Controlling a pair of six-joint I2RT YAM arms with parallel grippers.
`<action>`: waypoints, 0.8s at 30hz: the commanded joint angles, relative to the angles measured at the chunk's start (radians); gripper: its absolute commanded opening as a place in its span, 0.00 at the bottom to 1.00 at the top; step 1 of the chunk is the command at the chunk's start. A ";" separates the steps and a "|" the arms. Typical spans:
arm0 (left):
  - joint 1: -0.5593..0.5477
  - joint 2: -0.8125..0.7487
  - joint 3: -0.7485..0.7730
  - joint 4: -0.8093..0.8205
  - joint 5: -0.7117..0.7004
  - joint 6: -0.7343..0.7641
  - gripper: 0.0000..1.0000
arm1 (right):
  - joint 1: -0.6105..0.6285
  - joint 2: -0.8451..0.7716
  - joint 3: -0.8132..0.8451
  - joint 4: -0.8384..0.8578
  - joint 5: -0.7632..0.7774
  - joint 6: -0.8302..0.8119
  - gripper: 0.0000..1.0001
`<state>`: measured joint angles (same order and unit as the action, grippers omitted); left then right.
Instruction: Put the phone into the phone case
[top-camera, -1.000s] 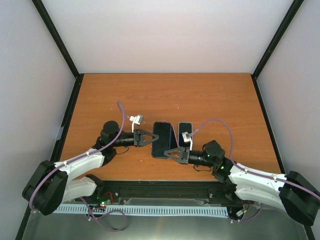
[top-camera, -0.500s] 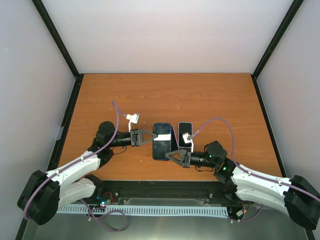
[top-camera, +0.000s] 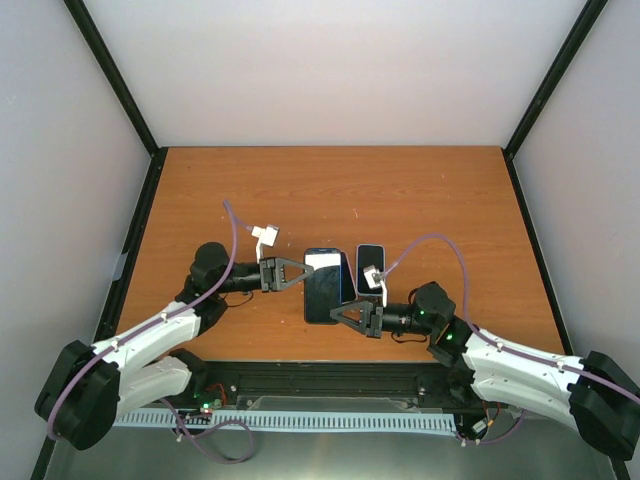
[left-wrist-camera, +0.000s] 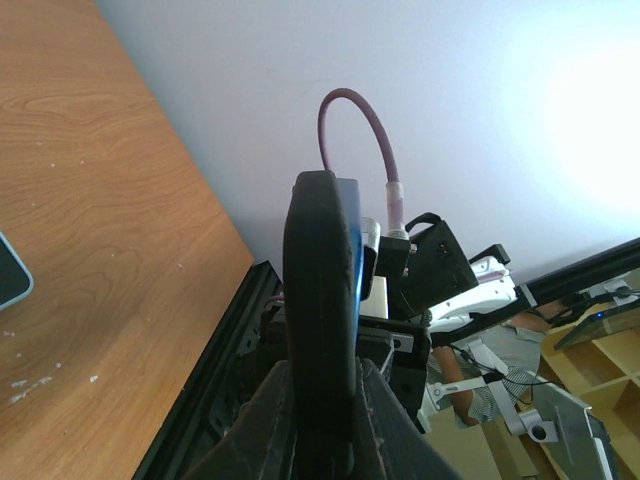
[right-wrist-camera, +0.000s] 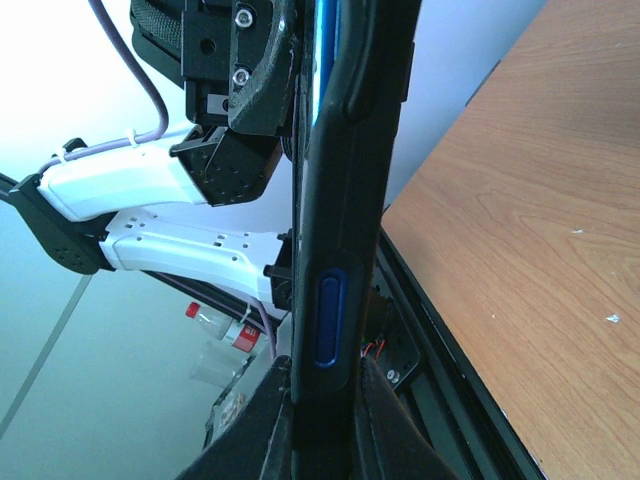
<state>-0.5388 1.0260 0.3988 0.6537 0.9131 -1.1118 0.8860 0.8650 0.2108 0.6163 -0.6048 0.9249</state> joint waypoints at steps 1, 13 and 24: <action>0.000 -0.008 0.014 0.098 0.013 -0.014 0.00 | -0.001 -0.014 0.015 -0.015 -0.010 -0.034 0.04; -0.001 -0.057 0.039 -0.025 0.081 0.097 0.00 | -0.001 -0.144 0.126 -0.294 0.188 -0.021 0.51; -0.001 -0.082 0.049 -0.112 0.161 0.169 0.00 | -0.001 -0.126 0.263 -0.419 0.302 -0.025 0.63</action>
<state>-0.5388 0.9688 0.3992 0.5293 1.0229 -0.9905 0.8860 0.7040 0.4232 0.2394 -0.3393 0.9127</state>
